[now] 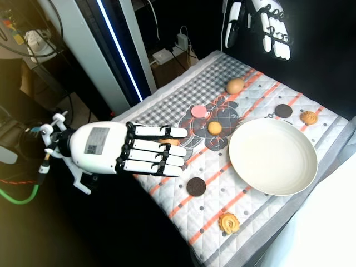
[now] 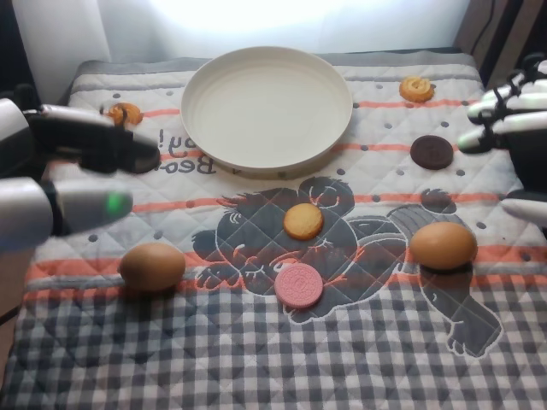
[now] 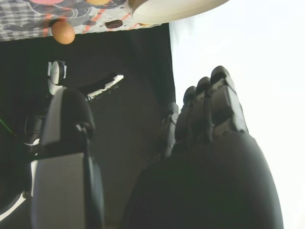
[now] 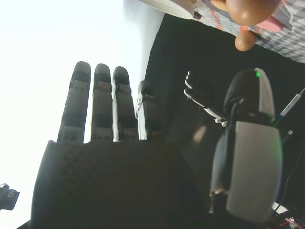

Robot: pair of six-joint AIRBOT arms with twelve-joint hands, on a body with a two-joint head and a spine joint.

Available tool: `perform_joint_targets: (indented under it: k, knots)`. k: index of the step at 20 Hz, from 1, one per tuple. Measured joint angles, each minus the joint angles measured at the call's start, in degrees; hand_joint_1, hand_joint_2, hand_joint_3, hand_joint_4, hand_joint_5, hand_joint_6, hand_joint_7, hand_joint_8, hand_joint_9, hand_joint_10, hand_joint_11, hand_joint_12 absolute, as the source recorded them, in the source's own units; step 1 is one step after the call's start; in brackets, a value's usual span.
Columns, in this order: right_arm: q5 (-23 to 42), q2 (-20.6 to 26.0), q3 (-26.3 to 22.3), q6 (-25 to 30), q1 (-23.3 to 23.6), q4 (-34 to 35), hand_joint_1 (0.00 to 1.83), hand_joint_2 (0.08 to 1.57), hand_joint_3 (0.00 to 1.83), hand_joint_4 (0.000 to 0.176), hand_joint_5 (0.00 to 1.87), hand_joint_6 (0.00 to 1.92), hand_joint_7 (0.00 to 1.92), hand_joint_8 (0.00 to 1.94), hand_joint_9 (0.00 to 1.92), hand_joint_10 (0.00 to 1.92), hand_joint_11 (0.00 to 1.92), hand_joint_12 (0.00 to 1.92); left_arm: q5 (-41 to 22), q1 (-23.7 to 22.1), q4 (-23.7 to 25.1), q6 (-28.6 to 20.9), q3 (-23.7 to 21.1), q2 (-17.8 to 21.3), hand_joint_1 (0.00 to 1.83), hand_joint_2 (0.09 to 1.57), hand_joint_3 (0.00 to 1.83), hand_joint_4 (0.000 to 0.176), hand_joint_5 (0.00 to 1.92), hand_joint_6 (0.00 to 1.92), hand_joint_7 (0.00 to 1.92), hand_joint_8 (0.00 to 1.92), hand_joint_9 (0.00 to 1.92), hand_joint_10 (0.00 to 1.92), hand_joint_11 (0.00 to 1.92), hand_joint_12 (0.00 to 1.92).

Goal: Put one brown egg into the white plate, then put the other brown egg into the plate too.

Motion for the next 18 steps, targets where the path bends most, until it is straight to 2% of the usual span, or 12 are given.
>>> perform_joint_targets:
  k: [2,4,5,6,7,8,10,13,14,15,17,18]
  knots:
    - [0.07,0.00,0.04,0.00,0.00,0.04,0.54,1.26,0.00,0.062,0.70,0.00,0.54,0.00,0.49,0.00,0.20,0.71,1.49,-1.22,1.29,0.02,0.28,-0.02,0.11,1.29,0.00,0.080,0.54,0.00,0.67,0.00,0.70,0.01,0.21,0.86]
    - [0.04,0.00,0.04,0.00,0.00,0.00,0.55,1.26,0.00,0.061,0.70,0.00,0.54,0.00,0.49,0.00,0.21,0.71,4.37,-4.11,4.11,0.13,2.08,-1.42,0.33,1.20,0.00,0.117,0.47,0.00,0.64,0.00,0.68,0.00,0.13,0.90]
    - [0.07,0.00,0.04,0.00,0.00,0.00,0.54,1.26,0.00,0.056,0.70,0.00,0.53,0.00,0.49,0.00,0.21,0.71,6.21,-4.85,4.28,1.42,2.64,-2.38,0.44,1.16,0.00,0.129,0.47,0.00,0.65,0.00,0.69,0.01,0.12,0.90]
    - [0.04,-0.02,0.04,0.00,0.00,0.00,0.54,1.26,0.00,0.065,0.70,0.00,0.53,0.00,0.48,0.00,0.21,0.71,8.37,-5.49,4.24,3.91,2.69,-3.17,0.49,1.11,0.00,0.144,0.47,0.00,0.62,0.00,0.66,0.00,0.05,0.96]
    - [-0.04,0.00,0.04,0.00,0.00,0.09,0.54,1.27,0.00,0.064,0.70,0.00,0.53,0.00,0.48,0.00,0.20,0.71,12.57,-6.80,3.67,10.95,2.67,-4.59,0.48,1.11,0.00,0.155,0.45,0.00,0.58,0.00,0.61,0.00,0.01,0.97]
    - [-0.09,0.00,0.09,0.00,0.00,0.07,0.56,1.26,0.00,0.063,0.70,0.00,0.52,0.00,0.48,0.00,0.20,0.72,14.80,-7.54,2.40,15.56,2.62,-5.70,0.49,1.09,0.00,0.172,0.44,0.00,0.53,0.00,0.59,0.00,0.00,0.98]
    - [0.07,-0.02,0.15,0.00,0.00,-0.02,0.55,1.27,0.00,0.069,0.70,0.00,0.53,0.00,0.48,0.00,0.20,0.73,18.45,-7.89,1.25,20.06,2.62,-6.99,0.47,1.06,0.00,0.176,0.40,0.00,0.53,0.00,0.62,0.01,0.00,1.05]
    - [0.00,0.00,0.15,0.00,0.00,0.00,0.53,1.28,0.00,0.077,0.71,0.00,0.53,0.00,0.49,0.00,0.21,0.74,22.36,-8.90,0.87,20.39,4.57,-8.59,0.62,1.01,0.00,0.176,0.44,0.01,0.55,0.00,0.65,0.01,0.06,1.09]
    - [0.02,0.00,0.15,0.00,0.00,-0.09,0.54,1.28,0.00,0.076,0.72,0.00,0.54,0.00,0.49,0.00,0.21,0.75,23.52,-9.53,0.70,20.79,5.38,-9.27,0.75,0.94,0.00,0.167,0.49,0.01,0.58,0.00,0.68,0.02,0.09,1.10]
    - [0.00,0.00,0.15,0.00,0.00,-0.11,0.54,1.28,0.00,0.075,0.72,0.00,0.54,0.00,0.49,0.00,0.21,0.75,25.27,-10.47,-1.86,24.41,6.58,-10.71,0.83,0.90,0.00,0.162,0.54,0.01,0.62,0.01,0.73,0.02,0.13,1.11]
    - [0.09,0.00,0.15,0.00,0.00,-0.11,0.54,1.28,0.00,0.070,0.72,0.00,0.54,0.00,0.50,0.01,0.22,0.76,26.82,-10.88,-3.76,26.82,7.80,-12.55,0.96,0.90,0.00,0.142,0.55,0.00,0.66,0.01,0.76,0.03,0.18,1.13]
    - [-0.02,0.00,0.15,0.00,0.00,-0.11,0.56,1.28,0.00,0.074,0.72,0.00,0.54,0.00,0.50,0.00,0.22,0.76,27.61,-10.78,-4.35,26.93,7.93,-13.20,0.98,0.92,0.00,0.139,0.54,0.00,0.66,0.01,0.76,0.03,0.17,1.16]
